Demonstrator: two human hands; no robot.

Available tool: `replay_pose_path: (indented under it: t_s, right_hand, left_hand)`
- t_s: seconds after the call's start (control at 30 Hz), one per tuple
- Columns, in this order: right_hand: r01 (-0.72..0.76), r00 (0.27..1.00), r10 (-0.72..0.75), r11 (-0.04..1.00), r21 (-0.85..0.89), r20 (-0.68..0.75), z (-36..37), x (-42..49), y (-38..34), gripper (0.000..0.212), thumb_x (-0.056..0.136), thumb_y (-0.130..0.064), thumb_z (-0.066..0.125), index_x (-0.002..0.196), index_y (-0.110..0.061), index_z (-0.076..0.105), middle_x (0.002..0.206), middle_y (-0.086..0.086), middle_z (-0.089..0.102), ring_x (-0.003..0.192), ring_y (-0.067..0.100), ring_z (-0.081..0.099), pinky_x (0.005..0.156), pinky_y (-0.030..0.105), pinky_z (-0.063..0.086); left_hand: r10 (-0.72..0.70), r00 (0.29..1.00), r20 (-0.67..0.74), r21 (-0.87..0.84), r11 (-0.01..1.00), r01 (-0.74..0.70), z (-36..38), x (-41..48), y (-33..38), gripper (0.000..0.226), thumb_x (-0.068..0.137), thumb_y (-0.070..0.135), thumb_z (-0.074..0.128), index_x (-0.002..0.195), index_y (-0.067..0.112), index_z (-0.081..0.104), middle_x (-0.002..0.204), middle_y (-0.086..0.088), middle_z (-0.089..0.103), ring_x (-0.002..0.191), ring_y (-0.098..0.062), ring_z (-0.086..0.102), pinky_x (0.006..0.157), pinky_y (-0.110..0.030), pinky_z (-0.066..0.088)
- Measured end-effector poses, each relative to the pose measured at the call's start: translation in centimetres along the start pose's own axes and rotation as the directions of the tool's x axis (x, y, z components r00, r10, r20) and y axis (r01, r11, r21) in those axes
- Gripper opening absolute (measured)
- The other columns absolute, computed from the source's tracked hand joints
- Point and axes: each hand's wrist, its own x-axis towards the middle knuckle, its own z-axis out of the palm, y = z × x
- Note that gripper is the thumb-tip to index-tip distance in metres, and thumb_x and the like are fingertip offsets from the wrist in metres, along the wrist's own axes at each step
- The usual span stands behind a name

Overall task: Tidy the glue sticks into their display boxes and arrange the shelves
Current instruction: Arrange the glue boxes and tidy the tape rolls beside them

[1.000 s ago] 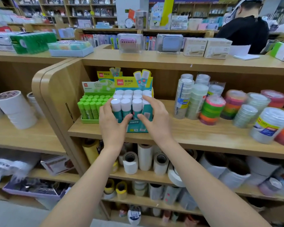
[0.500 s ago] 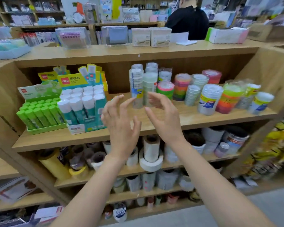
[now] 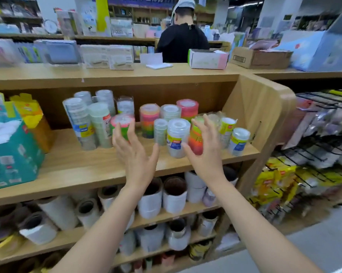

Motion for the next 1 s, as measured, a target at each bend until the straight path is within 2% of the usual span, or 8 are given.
replay_pose_path:
  t_s: [0.13,0.27,0.37,0.53,0.7,0.77,0.87,1.0]
  right_hand:
    - [0.17,0.985,-0.171,0.985,-0.015,-0.029,1.8,1.6,-0.6,0.05,0.086,-0.034,0.065,0.133,-0.019,0.053,0.15,0.008,0.039,0.138,0.025,0.036,0.113,0.042,0.027]
    - [0.267,0.959,-0.282,0.932,0.246,0.03,4.7,2.4,-3.5,0.046,0.089,-0.026,0.063,0.132,-0.013,0.055,0.147,0.011,0.043,0.139,0.023,0.038,0.112,0.04,0.035]
    - [0.244,0.946,-0.297,0.917,0.316,0.131,7.8,3.1,-5.8,0.052,0.087,-0.024,0.068,0.135,-0.014,0.053,0.15,0.009,0.039,0.142,0.02,0.034,0.115,0.04,0.034]
    - [0.146,0.956,-0.2,0.959,0.244,0.213,12.5,4.5,-8.3,0.065,0.085,-0.031,0.073,0.143,-0.024,0.044,0.16,0.006,0.023,0.147,0.021,0.022,0.119,0.04,0.024]
    - [0.137,0.949,-0.162,0.984,0.11,0.269,16.2,5.7,-8.8,0.078,0.081,-0.039,0.076,0.148,-0.027,0.038,0.161,0.007,0.02,0.149,0.026,0.016,0.12,0.04,0.018]
    - [0.127,0.959,-0.142,0.989,0.077,0.246,16.9,5.7,-8.8,0.077,0.08,-0.039,0.078,0.146,-0.025,0.042,0.158,0.007,0.027,0.148,0.027,0.019,0.119,0.039,0.019]
    - [0.1,0.972,-0.112,0.992,0.072,0.207,17.3,5.5,-8.4,0.07,0.081,-0.036,0.077,0.143,-0.024,0.046,0.156,0.004,0.031,0.147,0.024,0.02,0.118,0.034,0.017]
    - [0.105,0.974,-0.119,0.991,0.078,0.194,17.1,5.0,-8.1,0.065,0.084,-0.035,0.074,0.142,-0.022,0.047,0.156,0.002,0.031,0.146,0.022,0.022,0.119,0.034,0.018]
  left_hand:
    - [-0.146,0.981,-0.127,0.004,0.989,0.148,-0.2,0.7,-0.8,0.083,0.082,0.041,0.06,0.149,0.009,0.024,0.158,-0.02,0.011,0.144,-0.038,0.013,0.115,-0.049,0.014]
    - [-0.211,0.963,-0.165,0.006,0.977,0.215,-1.8,1.5,-3.2,0.087,0.082,0.04,0.064,0.15,0.01,0.019,0.159,-0.02,0.006,0.147,-0.037,0.008,0.118,-0.049,0.009]
    - [-0.269,0.944,-0.19,-0.048,0.963,0.265,-3.7,2.4,-5.4,0.091,0.082,0.045,0.06,0.152,0.013,0.013,0.161,-0.018,0.0,0.149,-0.033,0.001,0.12,-0.049,0.006]
    - [-0.308,0.942,-0.13,-0.19,0.941,0.281,-6.6,5.0,-9.5,0.09,0.09,0.038,0.065,0.155,0.025,0.004,0.164,-0.007,-0.003,0.151,-0.02,-0.001,0.122,-0.044,0.008]
    - [-0.366,0.924,0.108,-0.544,0.756,0.363,-7.8,8.4,-11.8,0.098,0.075,0.067,0.064,0.155,0.034,0.016,0.159,0.005,0.029,0.142,-0.009,0.032,0.116,-0.041,0.031]
    - [-0.327,0.927,0.186,-0.62,0.693,0.368,-7.7,9.5,-12.4,0.085,0.077,0.056,0.072,0.149,0.031,0.034,0.143,0.008,0.051,0.128,-0.01,0.052,0.105,-0.037,0.046]
    - [-0.287,0.925,0.25,-0.688,0.62,0.378,-7.3,10.1,-12.4,0.056,0.077,0.037,0.076,0.127,0.034,0.051,0.122,0.011,0.065,0.114,-0.008,0.063,0.095,-0.028,0.052]
    - [-0.25,0.926,0.282,-0.726,0.576,0.377,-7.2,10.1,-12.7,0.058,0.074,0.027,0.081,0.127,0.025,0.056,0.12,0.005,0.069,0.109,-0.01,0.066,0.089,-0.027,0.054]
